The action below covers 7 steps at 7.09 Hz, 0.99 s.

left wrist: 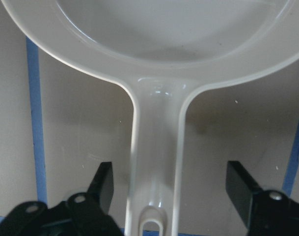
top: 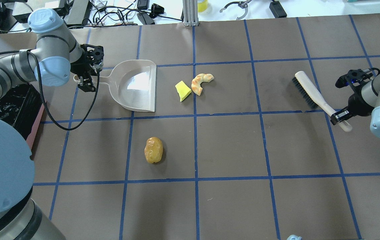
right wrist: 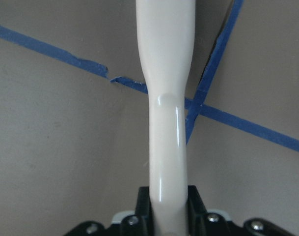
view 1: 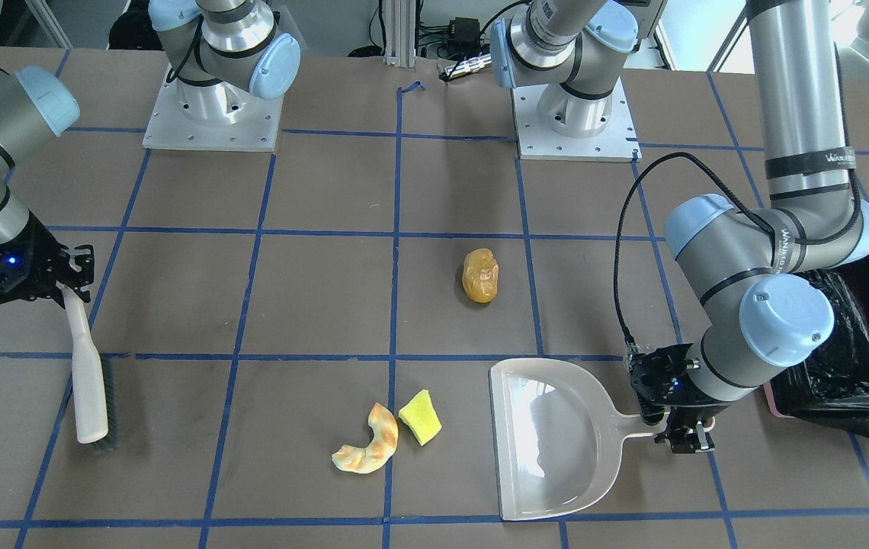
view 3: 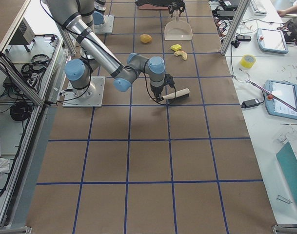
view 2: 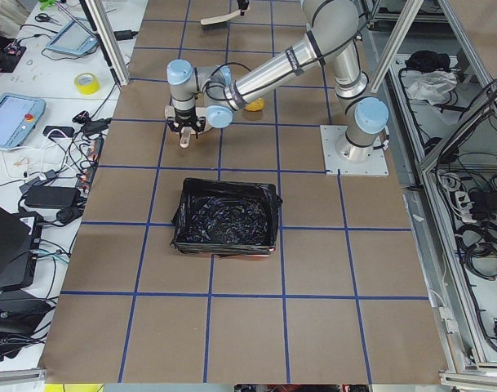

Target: Sweep and dump trash into bin

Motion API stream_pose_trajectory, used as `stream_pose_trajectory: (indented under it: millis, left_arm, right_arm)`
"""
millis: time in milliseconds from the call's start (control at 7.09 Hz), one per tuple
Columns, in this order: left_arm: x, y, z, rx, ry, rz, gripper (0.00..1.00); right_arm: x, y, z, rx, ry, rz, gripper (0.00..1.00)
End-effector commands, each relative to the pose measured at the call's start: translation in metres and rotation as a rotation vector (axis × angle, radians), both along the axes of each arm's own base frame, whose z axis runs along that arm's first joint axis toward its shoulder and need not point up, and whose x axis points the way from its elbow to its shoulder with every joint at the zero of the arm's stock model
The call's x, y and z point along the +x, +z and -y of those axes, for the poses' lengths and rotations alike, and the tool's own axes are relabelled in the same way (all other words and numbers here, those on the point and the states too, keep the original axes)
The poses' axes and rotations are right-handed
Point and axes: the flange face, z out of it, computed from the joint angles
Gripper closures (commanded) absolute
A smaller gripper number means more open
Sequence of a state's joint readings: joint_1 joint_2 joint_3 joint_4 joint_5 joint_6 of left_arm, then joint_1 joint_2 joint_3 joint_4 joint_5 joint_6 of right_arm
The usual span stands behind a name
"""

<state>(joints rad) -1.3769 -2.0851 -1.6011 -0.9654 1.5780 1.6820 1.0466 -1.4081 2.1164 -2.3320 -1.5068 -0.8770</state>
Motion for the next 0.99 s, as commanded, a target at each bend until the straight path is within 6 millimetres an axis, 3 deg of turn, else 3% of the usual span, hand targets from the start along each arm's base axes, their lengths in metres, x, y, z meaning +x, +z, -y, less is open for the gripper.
stream_pose_trajectory:
  millis: [0, 141, 282, 423, 706, 847]
  left_arm:
    - [0.0, 0.003, 0.002, -0.007, -0.006, -0.001, 0.89]
    - [0.0, 0.004, 0.002, -0.008, -0.011, 0.0, 1.0]
    - [0.0, 0.005, 0.002, -0.012, -0.027, 0.003, 1.0]
    - [0.0, 0.008, 0.003, -0.021, -0.046, 0.006, 1.0]
    - [-0.004, 0.01, 0.003, -0.026, -0.062, 0.01, 1.0]
    - [-0.005, 0.009, 0.003, -0.026, -0.072, 0.01, 1.0]
  right_arm:
    - [0.002, 0.021, 0.013, -0.022, -0.032, -0.006, 1.0]
    - [0.018, 0.031, 0.02, -0.017, -0.028, -0.008, 1.0]
    - [0.049, 0.06, 0.025, -0.015, -0.085, -0.003, 1.0]
    - [0.097, 0.083, 0.029, -0.003, -0.131, 0.008, 1.0]
    - [0.204, 0.099, 0.017, 0.008, -0.24, 0.012, 1.0]
    - [0.26, 0.097, 0.006, 0.013, -0.272, 0.02, 1.0]
